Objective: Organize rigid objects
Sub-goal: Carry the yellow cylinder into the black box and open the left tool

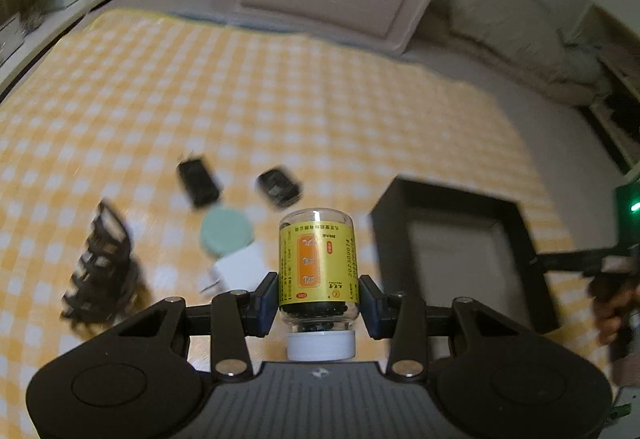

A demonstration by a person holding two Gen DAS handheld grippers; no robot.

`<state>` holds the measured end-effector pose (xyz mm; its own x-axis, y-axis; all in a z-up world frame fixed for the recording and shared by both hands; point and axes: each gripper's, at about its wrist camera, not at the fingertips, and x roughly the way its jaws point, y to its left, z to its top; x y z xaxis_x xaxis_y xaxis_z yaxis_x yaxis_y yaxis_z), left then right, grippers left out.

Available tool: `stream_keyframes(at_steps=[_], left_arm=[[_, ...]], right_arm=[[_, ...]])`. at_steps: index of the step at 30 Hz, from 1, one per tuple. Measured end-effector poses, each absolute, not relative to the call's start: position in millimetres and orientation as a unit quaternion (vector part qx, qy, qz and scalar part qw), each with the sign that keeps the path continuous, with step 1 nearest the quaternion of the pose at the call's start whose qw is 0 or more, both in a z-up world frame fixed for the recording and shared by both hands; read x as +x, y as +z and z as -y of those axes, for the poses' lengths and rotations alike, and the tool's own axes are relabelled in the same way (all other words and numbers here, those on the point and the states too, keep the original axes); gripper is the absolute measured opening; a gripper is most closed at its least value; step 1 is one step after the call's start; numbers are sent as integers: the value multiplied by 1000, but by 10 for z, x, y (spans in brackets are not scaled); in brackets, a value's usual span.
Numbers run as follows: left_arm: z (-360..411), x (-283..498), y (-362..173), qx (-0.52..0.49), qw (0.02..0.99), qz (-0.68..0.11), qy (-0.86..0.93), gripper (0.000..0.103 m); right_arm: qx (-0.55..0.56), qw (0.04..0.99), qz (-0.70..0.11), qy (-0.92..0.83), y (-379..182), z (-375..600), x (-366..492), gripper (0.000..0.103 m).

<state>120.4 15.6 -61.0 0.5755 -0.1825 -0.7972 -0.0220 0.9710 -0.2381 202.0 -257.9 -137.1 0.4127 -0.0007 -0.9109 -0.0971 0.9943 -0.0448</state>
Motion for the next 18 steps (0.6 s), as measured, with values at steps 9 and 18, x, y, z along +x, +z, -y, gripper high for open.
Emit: stream_keyframes(at_steps=[9,18], left_arm=[[405,1420,-568,-118,874,-459,-111,43],[1006,1629,-857,-136,846,-496,-139,43]], right_arm=[[-29,836,-547,33,-1370,2620,2055,4],[-6,834,-550,50,-1352,2536,2079,3]])
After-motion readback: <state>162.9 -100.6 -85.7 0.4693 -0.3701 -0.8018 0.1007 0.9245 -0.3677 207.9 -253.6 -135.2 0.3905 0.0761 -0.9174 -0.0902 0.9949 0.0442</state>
